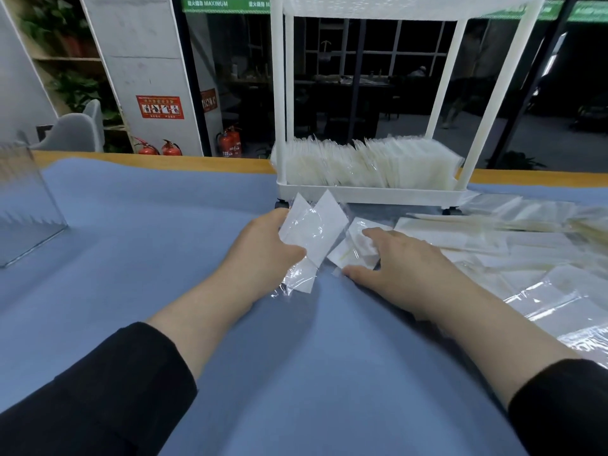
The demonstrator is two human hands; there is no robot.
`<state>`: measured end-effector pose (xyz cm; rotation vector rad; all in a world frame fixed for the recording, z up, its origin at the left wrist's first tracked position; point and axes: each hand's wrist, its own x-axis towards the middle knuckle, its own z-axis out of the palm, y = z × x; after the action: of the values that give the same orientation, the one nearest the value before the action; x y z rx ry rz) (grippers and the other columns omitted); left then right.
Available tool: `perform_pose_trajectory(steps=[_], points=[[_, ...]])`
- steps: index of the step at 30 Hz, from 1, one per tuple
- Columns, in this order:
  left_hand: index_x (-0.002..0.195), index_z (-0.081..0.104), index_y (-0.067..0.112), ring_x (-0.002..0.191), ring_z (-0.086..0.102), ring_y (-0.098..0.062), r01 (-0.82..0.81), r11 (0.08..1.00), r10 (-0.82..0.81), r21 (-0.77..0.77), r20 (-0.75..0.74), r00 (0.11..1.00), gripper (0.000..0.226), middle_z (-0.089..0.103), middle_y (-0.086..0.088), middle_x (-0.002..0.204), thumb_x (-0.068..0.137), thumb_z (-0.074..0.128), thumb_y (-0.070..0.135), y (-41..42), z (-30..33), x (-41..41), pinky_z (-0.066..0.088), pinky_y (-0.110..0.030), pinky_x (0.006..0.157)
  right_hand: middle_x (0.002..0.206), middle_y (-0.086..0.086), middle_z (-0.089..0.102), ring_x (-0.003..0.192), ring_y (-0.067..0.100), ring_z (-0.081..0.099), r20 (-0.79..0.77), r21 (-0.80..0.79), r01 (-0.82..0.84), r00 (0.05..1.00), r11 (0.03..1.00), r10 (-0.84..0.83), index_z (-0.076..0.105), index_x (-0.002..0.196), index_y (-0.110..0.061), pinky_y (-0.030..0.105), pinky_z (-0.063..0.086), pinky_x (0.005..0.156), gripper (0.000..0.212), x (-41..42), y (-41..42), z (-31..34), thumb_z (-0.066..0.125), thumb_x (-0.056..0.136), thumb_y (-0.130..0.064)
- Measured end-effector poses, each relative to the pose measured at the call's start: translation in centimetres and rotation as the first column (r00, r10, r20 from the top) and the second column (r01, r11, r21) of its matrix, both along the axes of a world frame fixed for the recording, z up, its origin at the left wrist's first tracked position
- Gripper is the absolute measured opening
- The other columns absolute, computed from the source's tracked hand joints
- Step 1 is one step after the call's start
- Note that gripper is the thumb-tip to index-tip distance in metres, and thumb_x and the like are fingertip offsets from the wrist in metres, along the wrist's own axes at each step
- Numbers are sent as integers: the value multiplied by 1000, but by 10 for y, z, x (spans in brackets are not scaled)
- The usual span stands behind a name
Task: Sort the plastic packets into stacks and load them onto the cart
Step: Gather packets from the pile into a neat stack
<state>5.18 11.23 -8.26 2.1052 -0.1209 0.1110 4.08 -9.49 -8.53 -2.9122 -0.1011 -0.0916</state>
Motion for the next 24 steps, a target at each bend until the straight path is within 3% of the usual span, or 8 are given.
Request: perform_pose_trajectory(steps=[3, 5, 11, 15, 17, 20, 22, 24], points=[[101, 69, 26, 84, 69, -29, -7, 1000, 7, -2, 9, 1000, 24, 73, 1, 90, 85, 63, 8, 0, 0, 1, 55, -37, 59, 140, -11, 52, 130, 17, 47, -31, 30, -26, 999, 999, 26, 45, 134, -34, 51, 32, 112, 81, -2, 3, -1, 50, 73, -87], [101, 68, 26, 84, 70, -27, -9, 1000, 9, 0, 18, 1000, 24, 72, 2, 90, 85, 63, 8, -1, 1, 1, 58, -42, 64, 139, -9, 54, 130, 18, 48, -2, 41, 5, 1000, 999, -5, 44, 135, -32, 49, 33, 111, 75, -1, 6, -2, 53, 79, -80], [92, 71, 22, 67, 64, -25, 5, 998, -7, -63, -30, 1000, 11, 73, -7, 85, 88, 65, 13, 1, -2, 1, 48, -34, 56, 100, 0, 67, 98, 29, 59, 155, -35, 2, 988, 999, 4, 60, 103, -25, 37, 47, 76, 16, 6, 2, -6, 49, 91, -28], [96, 72, 19, 56, 62, -23, -47, 970, 38, -240, -43, 998, 12, 74, -6, 80, 90, 67, 10, 3, 1, 1, 46, -31, 48, 79, 1, 61, 78, 26, 52, 345, 311, 2, 931, 950, -115, 62, 93, -18, 39, 44, 68, 15, 4, -7, 12, 49, 98, -21], [96, 72, 19, 61, 63, -27, -63, 947, 54, -315, -38, 998, 12, 75, -11, 84, 91, 68, 10, 4, 4, 1, 49, -36, 49, 77, 10, 59, 69, 22, 50, 432, 555, -73, 877, 829, -212, 61, 90, -13, 38, 44, 65, 14, -3, -10, 26, 56, 97, -23], [98, 72, 18, 67, 67, -26, -50, 907, 39, -417, -35, 999, 13, 75, -14, 93, 92, 68, 8, 2, 9, -4, 55, -36, 49, 75, 15, 63, 64, 28, 56, 292, 885, -158, 921, 439, -256, 70, 85, -20, 43, 49, 64, 5, -12, -9, 38, 73, 88, -17], [101, 72, 16, 70, 67, -24, -20, 889, -4, -458, -51, 999, 13, 75, -16, 98, 92, 68, 7, -2, 13, -10, 54, -33, 52, 78, 11, 71, 66, 23, 63, 129, 975, -93, 977, 202, -171, 69, 85, -15, 44, 54, 69, 9, -13, -3, 32, 75, 86, -8], [103, 70, 11, 63, 66, -25, 28, 839, -90, -543, -87, 992, 13, 74, -21, 98, 93, 66, 4, -7, 16, -17, 51, -32, 48, 95, 18, 75, 80, 26, 70, 54, 992, -38, 991, 121, -125, 65, 92, -6, 48, 56, 82, 7, -12, 4, 25, 72, 89, -6]])
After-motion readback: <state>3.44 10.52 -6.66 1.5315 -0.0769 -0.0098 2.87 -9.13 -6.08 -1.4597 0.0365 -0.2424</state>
